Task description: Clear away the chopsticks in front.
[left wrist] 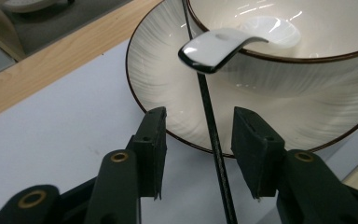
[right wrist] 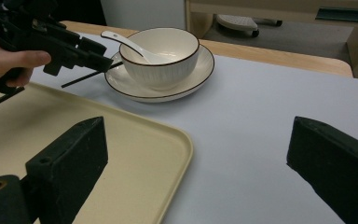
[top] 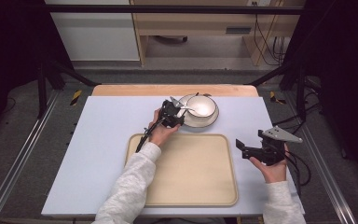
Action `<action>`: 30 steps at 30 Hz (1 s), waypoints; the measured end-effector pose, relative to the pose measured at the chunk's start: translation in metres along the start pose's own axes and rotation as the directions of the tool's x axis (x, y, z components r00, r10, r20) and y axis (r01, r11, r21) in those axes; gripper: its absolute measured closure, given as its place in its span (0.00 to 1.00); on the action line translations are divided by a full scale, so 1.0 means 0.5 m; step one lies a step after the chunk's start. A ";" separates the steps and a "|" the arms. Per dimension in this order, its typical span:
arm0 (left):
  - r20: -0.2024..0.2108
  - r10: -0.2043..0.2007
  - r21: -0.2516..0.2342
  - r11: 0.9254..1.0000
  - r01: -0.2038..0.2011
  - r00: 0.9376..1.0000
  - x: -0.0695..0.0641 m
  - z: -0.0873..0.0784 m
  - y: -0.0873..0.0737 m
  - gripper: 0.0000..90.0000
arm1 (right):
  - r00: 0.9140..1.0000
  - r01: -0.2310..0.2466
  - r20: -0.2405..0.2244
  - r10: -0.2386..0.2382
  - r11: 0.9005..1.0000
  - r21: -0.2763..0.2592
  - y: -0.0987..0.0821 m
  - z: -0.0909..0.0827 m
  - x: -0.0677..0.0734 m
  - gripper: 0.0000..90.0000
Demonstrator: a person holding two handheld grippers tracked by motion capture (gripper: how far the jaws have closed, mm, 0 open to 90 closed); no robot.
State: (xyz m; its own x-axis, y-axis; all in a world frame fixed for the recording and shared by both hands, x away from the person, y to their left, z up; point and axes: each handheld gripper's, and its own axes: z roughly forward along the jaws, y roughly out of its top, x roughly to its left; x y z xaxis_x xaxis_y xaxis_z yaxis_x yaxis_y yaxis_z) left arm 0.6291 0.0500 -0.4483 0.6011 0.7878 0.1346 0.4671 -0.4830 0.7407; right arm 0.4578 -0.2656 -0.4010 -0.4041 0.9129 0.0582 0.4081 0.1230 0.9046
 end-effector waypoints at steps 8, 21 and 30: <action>0.009 0.009 -0.010 1.000 -0.009 1.000 -0.006 0.008 0.006 0.78 | 1.000 0.004 -0.001 -0.004 1.000 0.002 0.000 0.000 0.000 0.06; 0.012 -0.017 0.017 1.000 0.016 1.000 -0.014 0.029 0.013 0.89 | 1.000 0.002 -0.001 -0.002 1.000 0.002 0.000 0.000 0.000 0.06; 0.000 -0.055 0.031 0.998 0.055 0.999 -0.006 0.028 0.012 0.95 | 1.000 0.004 -0.002 -0.004 1.000 0.003 0.000 0.001 -0.001 0.06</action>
State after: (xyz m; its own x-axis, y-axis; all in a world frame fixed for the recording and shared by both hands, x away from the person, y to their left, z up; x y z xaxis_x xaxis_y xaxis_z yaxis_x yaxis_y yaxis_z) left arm 0.6394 0.0395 -0.4534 0.5749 0.8128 0.0937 0.5191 -0.4509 0.7261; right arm 0.4582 -0.2658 -0.4012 -0.4072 0.9117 0.0549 0.4088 0.1282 0.9036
